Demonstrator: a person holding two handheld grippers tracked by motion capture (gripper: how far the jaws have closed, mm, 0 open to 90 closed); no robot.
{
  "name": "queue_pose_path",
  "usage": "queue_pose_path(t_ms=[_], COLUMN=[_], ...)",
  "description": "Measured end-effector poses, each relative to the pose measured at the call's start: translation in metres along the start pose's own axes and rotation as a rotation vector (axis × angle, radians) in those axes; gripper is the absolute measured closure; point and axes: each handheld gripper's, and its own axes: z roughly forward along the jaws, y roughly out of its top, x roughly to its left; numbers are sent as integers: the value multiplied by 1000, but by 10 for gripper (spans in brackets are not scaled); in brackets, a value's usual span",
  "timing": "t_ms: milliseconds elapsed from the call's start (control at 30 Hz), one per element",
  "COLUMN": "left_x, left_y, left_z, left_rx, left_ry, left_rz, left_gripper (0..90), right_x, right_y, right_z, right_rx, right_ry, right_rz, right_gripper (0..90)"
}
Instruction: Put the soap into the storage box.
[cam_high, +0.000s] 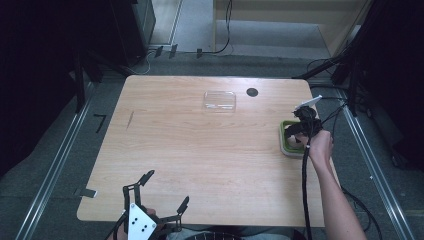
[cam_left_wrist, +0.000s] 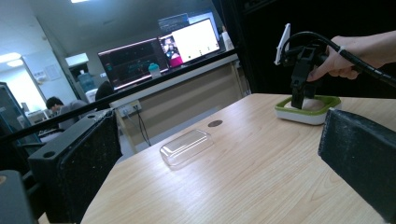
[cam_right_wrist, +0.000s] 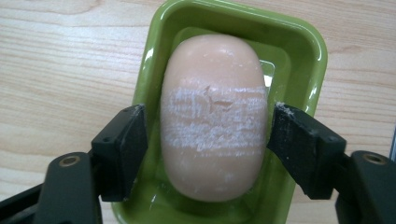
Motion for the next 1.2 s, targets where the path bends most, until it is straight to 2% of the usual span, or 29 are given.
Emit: queue_pose_path(t_ms=[400,767,1200], left_x=[-1,-1,-2], left_y=[0,0,0], left_z=[0,1,1], left_rx=[0,0,1], left_ry=[-1,-3,-4], left_rz=[0,2,3], left_gripper=[0,0,0], right_x=[7,18,39], right_y=[-11,-33,-62], right_z=[-23,-46,-62], right_rx=[18,37,56], right_ry=[12,35,36], right_rz=[-62,-158,-273], right_gripper=[146,113,109])
